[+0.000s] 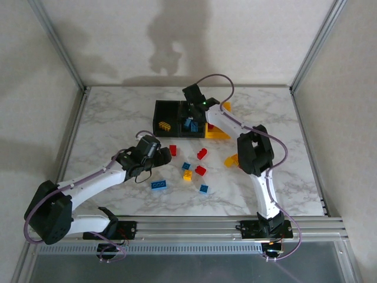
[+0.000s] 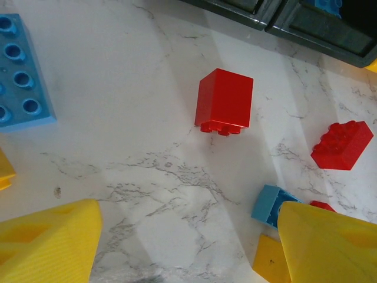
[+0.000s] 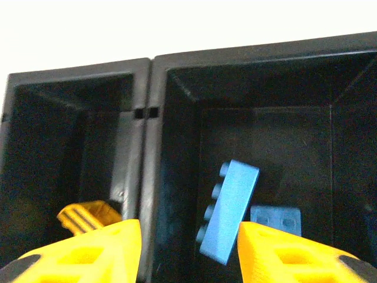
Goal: Sort the legos into containers by color
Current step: Place the lego in the container, then pick up the lego from the center of the table.
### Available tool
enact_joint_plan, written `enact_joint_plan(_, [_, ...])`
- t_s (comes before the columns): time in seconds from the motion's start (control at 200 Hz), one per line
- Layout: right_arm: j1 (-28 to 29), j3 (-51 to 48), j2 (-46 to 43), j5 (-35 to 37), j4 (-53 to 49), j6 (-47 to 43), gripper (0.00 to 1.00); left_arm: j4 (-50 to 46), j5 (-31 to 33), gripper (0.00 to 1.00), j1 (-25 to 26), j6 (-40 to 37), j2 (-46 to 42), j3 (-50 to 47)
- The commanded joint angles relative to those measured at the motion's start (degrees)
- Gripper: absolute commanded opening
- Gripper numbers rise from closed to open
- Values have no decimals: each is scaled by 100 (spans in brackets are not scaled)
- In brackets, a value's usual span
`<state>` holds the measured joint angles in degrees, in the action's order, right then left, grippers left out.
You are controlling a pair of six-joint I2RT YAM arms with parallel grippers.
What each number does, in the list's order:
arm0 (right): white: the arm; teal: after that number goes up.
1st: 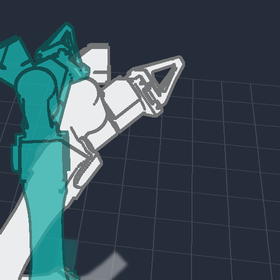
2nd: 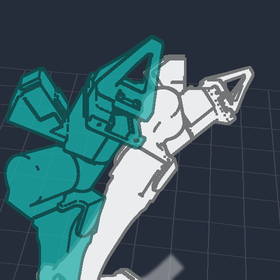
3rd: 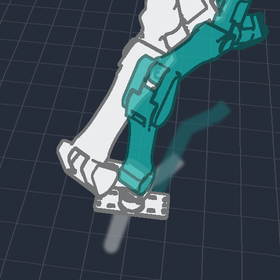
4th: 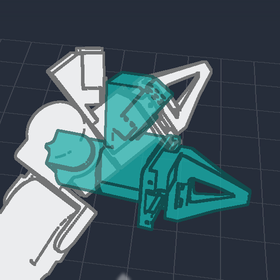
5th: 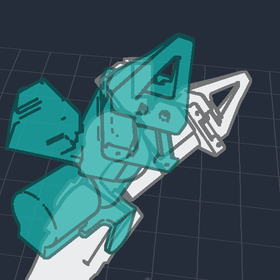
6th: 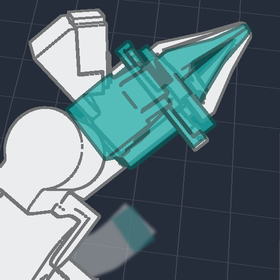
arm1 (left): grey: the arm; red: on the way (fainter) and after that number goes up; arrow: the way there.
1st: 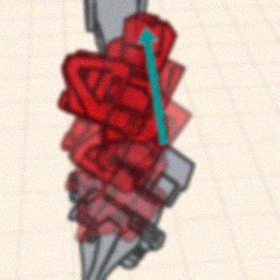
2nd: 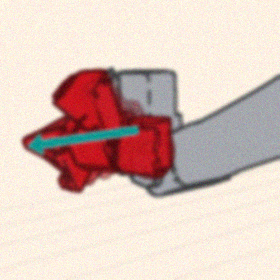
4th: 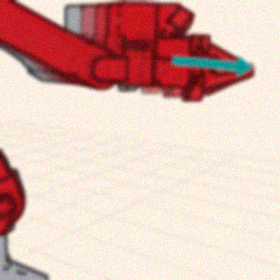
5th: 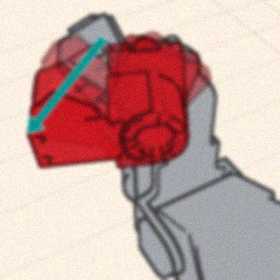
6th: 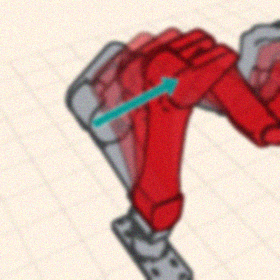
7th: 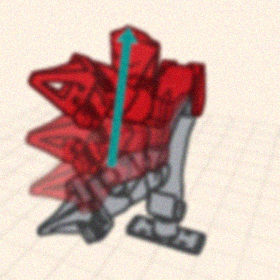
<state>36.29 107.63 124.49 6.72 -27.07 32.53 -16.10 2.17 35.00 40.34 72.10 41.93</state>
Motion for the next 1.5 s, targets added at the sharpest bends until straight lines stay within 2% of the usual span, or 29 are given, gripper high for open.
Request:
enact_joint_plan(0.0, [242, -659, -792, 359, 320, -233, 47, -184, 264, 79, -89, -9, -101, 231])
enact_joint_plan(0.23, [320, -2724, -2244, 92, 1113, -341, 47, -417, 425, 76, -238, -94, 27, 513])
enact_joint_plan(0.285, [491, -3090, -2527, 33, 1224, -383, 47, -497, 495, 75, -304, -113, 81, 567])
enact_joint_plan(0.586, [786, -4313, -3349, -61, 1398, -397, 47, -721, 733, 75, -676, -289, 402, 895])
enact_joint_plan(0.761, [984, -4533, -3511, -283, 1532, -431, 47, -712, 673, 75, -784, -289, 515, 900])
enact_joint_plan(1.011, [1240, -4480, -3221, 63, 918, -332, 50, -592, 437, 75, -784, -298, 291, 658])
enact_joint_plan(1.252, [1336, -5006, -3581, -31, 679, -77, 52, -410, 57, 75, -776, -316, 39, 247])
enact_joint_plan(1.497, [1580, -4704, -2928, -287, 619, 389, 56, -310, -76, 75, -771, -316, -18, 41])
